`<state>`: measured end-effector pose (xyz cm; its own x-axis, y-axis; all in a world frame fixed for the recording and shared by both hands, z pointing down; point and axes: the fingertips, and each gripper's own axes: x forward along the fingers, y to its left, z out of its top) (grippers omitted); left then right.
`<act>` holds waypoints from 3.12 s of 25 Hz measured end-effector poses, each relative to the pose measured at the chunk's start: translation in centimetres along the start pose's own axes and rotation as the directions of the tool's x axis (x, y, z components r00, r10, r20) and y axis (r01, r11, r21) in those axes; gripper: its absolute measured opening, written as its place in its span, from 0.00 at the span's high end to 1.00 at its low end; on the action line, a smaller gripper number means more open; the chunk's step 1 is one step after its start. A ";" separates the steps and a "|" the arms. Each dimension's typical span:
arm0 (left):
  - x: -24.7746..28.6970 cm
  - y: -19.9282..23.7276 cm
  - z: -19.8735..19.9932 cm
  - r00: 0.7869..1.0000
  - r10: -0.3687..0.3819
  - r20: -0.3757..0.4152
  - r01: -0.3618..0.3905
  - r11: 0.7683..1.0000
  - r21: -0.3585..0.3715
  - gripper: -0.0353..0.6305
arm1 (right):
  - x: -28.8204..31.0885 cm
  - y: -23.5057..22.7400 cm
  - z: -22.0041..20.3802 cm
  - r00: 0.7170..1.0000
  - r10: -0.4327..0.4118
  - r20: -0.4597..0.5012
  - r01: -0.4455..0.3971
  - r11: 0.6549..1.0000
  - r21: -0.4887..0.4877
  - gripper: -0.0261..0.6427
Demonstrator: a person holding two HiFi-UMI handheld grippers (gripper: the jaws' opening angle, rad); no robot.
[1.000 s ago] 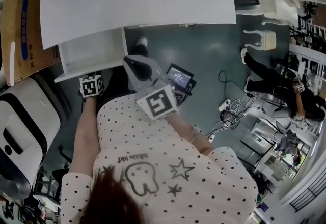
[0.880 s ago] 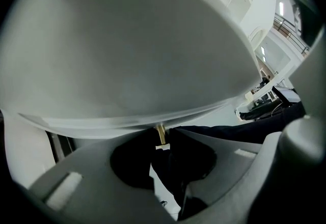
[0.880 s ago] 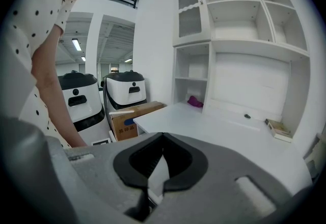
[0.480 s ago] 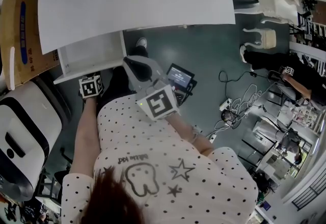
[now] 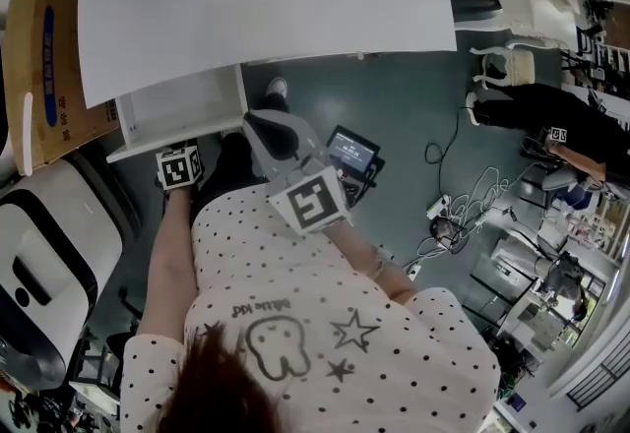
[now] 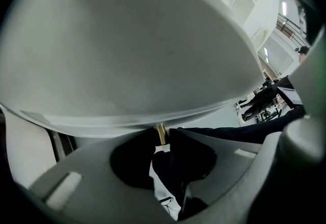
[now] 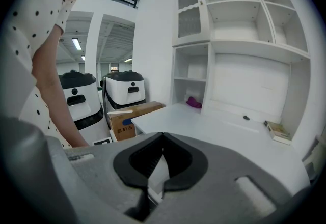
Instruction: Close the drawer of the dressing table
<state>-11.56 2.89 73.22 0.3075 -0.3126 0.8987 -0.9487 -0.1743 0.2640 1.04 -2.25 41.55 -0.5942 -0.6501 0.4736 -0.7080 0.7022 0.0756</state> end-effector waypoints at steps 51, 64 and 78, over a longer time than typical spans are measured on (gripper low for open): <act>1.8 0.6 3.5 1.000 -0.025 0.004 0.025 0.999 -0.048 0.82 | 2.0 -2.5 1.2 1.000 -0.008 0.007 0.008 1.000 -0.019 0.96; 2.0 0.8 4.6 1.000 -0.013 0.015 0.014 0.997 -0.080 0.82 | 1.4 -3.0 0.8 1.000 -0.027 -0.008 0.027 1.000 -0.006 0.96; 1.5 0.9 4.7 0.997 0.067 0.034 -0.063 0.990 -0.127 0.82 | 2.2 -5.5 0.6 0.992 0.122 0.002 -0.122 0.991 -0.059 0.96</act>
<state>-11.60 -2.13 73.16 0.2452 -0.3556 0.9019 -0.9677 -0.0341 0.2496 3.38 -7.72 41.66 -0.6770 -0.5598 0.4779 -0.6065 0.7921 0.0687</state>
